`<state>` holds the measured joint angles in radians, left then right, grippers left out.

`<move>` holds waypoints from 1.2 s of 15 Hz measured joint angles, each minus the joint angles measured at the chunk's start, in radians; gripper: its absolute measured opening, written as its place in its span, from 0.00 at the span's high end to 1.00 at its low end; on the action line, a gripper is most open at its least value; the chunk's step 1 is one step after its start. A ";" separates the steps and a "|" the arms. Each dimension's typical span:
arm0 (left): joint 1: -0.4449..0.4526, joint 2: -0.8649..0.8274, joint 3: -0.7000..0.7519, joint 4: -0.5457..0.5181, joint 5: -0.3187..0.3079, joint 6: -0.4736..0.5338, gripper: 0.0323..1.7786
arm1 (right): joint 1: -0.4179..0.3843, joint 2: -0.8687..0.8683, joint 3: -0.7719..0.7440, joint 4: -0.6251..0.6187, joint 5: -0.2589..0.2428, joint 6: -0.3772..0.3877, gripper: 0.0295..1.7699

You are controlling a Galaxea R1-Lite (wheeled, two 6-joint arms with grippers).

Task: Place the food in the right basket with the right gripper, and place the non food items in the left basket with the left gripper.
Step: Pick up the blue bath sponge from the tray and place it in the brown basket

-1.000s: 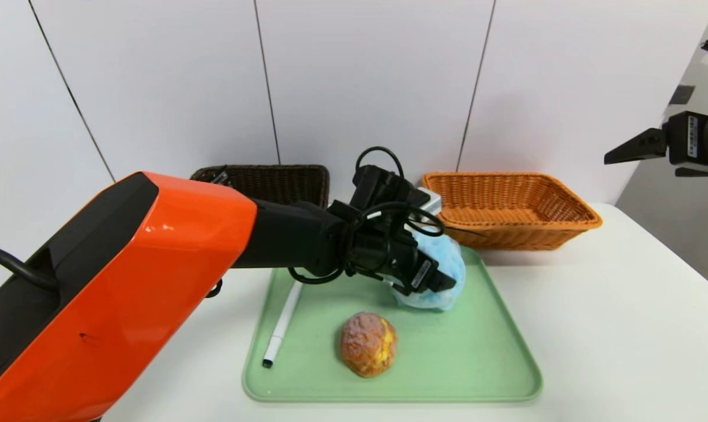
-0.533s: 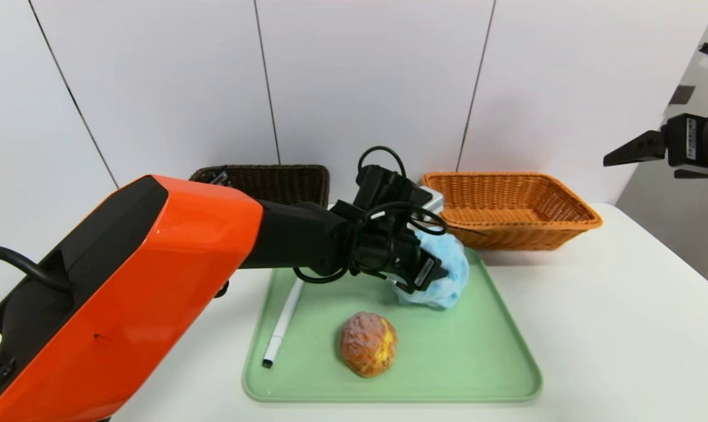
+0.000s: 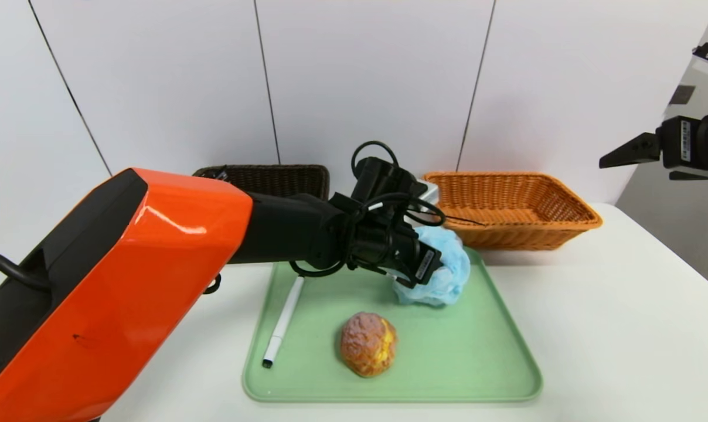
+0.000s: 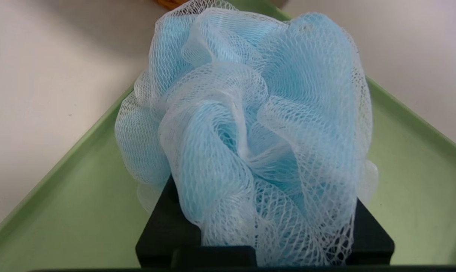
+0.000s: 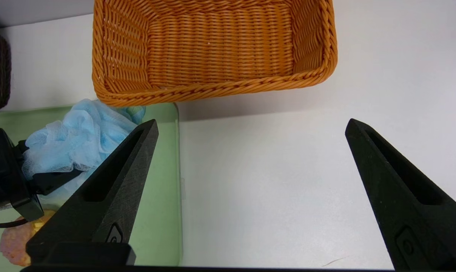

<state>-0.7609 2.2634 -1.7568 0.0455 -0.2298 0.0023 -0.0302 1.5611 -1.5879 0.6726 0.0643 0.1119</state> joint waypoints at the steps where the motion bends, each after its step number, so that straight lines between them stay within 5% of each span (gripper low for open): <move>1: 0.000 -0.005 0.000 0.000 0.000 -0.001 0.64 | 0.000 0.000 0.000 0.000 0.000 0.001 0.03; 9: 0.001 -0.136 -0.026 0.042 0.014 -0.053 0.67 | -0.003 -0.008 -0.001 0.002 -0.002 0.001 0.03; 12: 0.002 -0.216 -0.114 0.048 0.094 -0.160 0.67 | -0.003 -0.015 0.004 0.004 -0.001 0.003 0.03; 15: 0.041 -0.300 -0.190 0.111 0.218 -0.162 0.67 | 0.003 -0.027 0.025 0.003 0.001 0.004 0.03; 18: 0.110 -0.380 -0.198 0.173 0.270 -0.166 0.68 | 0.010 -0.036 0.034 0.002 0.001 0.001 0.03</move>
<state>-0.6509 1.8834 -1.9547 0.2187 0.0402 -0.1640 -0.0202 1.5255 -1.5534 0.6743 0.0653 0.1134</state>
